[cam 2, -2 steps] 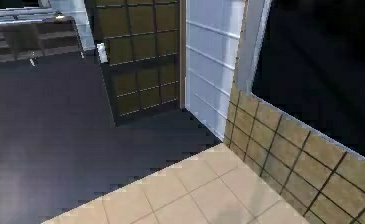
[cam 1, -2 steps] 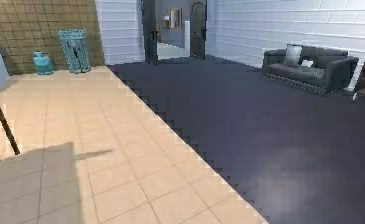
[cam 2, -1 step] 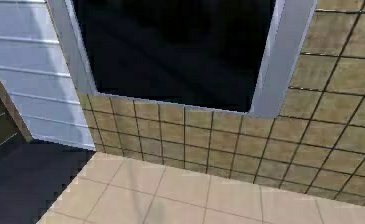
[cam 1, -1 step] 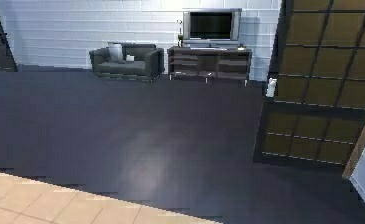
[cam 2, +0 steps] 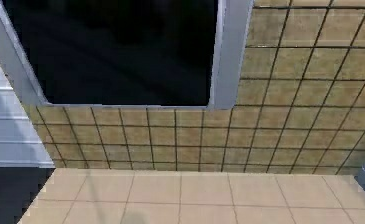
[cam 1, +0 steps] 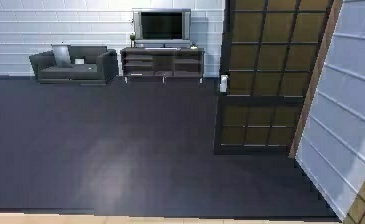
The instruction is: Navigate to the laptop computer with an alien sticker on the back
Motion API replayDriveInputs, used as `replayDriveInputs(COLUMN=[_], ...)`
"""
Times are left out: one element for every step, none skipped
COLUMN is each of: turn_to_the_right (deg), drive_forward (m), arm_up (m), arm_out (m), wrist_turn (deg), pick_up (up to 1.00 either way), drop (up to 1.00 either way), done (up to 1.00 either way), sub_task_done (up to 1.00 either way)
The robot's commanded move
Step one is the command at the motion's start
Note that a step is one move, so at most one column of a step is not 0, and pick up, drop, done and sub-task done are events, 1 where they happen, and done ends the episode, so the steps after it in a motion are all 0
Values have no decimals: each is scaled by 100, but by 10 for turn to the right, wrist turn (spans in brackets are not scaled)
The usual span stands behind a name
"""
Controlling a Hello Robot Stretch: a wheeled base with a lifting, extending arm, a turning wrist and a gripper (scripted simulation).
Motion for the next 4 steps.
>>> replayDriveInputs(turn_to_the_right=[0, 30, -180, 0], drive_forward=[100, 0, 0, 75], arm_up=[0, 0, 0, 0], arm_out=[0, 0, 0, 0], wrist_turn=[0, 0, 0, 0], pick_up=[0, 0, 0, 0], drop=[0, 0, 0, 0], done=[0, 0, 0, 0], sub_task_done=[0, 0, 0, 0])
